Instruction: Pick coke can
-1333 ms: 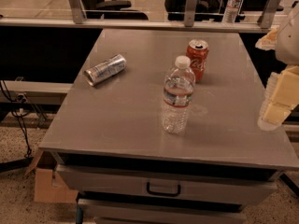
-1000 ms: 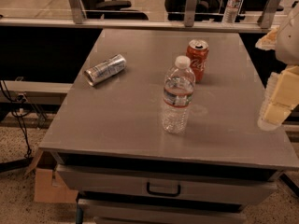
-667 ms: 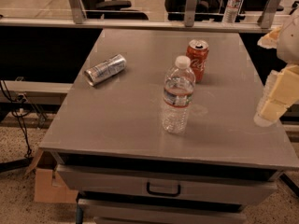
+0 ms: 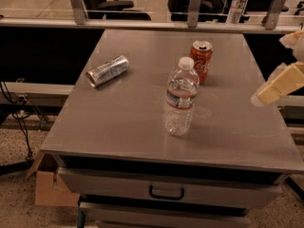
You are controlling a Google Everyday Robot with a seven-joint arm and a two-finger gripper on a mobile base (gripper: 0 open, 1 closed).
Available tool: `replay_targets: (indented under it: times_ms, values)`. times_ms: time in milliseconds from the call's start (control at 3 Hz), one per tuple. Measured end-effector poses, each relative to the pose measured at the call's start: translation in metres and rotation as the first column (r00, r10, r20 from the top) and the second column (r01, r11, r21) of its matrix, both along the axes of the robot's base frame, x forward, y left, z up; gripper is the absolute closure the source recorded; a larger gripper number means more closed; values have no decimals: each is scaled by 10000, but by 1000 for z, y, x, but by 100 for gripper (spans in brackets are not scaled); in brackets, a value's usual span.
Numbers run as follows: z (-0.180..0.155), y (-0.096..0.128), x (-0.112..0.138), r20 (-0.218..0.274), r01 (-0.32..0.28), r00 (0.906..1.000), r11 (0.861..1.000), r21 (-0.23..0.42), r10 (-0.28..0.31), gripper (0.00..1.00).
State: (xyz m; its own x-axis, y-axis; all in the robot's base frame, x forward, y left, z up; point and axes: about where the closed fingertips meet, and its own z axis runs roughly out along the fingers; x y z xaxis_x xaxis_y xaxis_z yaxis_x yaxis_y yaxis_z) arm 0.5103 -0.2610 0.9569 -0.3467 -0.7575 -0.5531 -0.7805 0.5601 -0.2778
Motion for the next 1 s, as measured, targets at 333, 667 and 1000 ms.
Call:
replay_targets:
  times_ms: [333,667,1000]
  values:
    - [-14,-9,36,1133,281,9920,9731,2287,-553,0]
    - [-8,-3,34,1088,271,9926,9710,2375,-543,0]
    - [-9,2,39,1168,206,9918,9684,2484,-511,0]
